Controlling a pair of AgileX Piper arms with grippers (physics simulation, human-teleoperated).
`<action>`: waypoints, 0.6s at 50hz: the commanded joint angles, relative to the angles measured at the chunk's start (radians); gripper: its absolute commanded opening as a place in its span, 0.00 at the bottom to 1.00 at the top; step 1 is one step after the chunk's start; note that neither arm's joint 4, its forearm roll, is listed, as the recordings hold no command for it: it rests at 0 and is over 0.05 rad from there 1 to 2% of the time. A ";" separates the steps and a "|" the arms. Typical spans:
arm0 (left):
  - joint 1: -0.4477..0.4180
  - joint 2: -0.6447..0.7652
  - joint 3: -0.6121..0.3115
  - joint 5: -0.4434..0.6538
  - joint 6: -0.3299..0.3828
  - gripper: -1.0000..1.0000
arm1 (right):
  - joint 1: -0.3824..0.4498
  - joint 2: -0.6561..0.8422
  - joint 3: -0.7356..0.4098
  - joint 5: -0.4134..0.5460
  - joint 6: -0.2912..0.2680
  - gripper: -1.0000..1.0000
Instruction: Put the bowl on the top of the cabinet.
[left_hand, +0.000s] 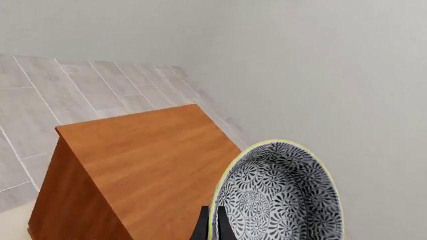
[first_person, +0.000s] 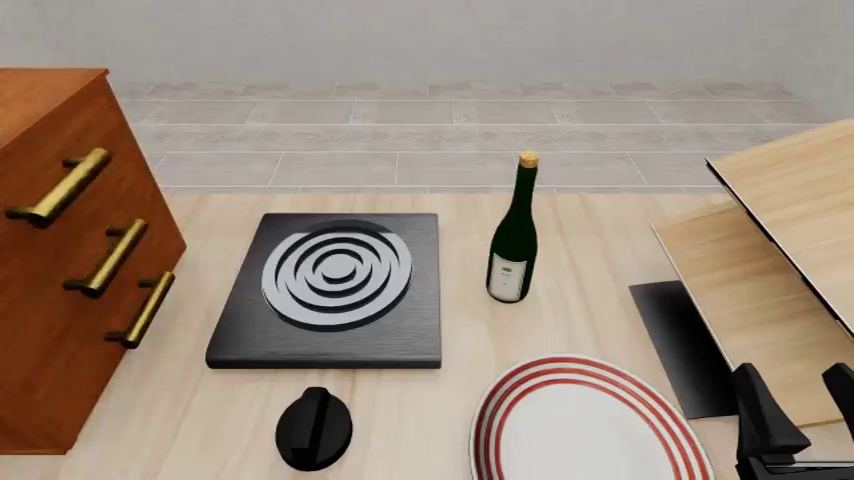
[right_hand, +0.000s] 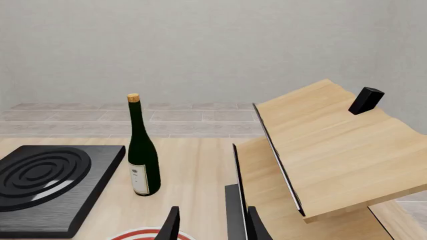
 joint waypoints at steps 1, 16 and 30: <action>0.040 0.045 0.001 -0.019 -0.088 0.00 | 0.000 0.000 0.000 0.000 0.000 1.00; 0.113 0.089 -0.020 -0.047 -0.129 0.00 | 0.000 0.000 0.000 0.000 0.000 1.00; 0.108 0.109 -0.007 -0.040 -0.184 0.00 | 0.000 0.000 0.000 0.000 0.000 1.00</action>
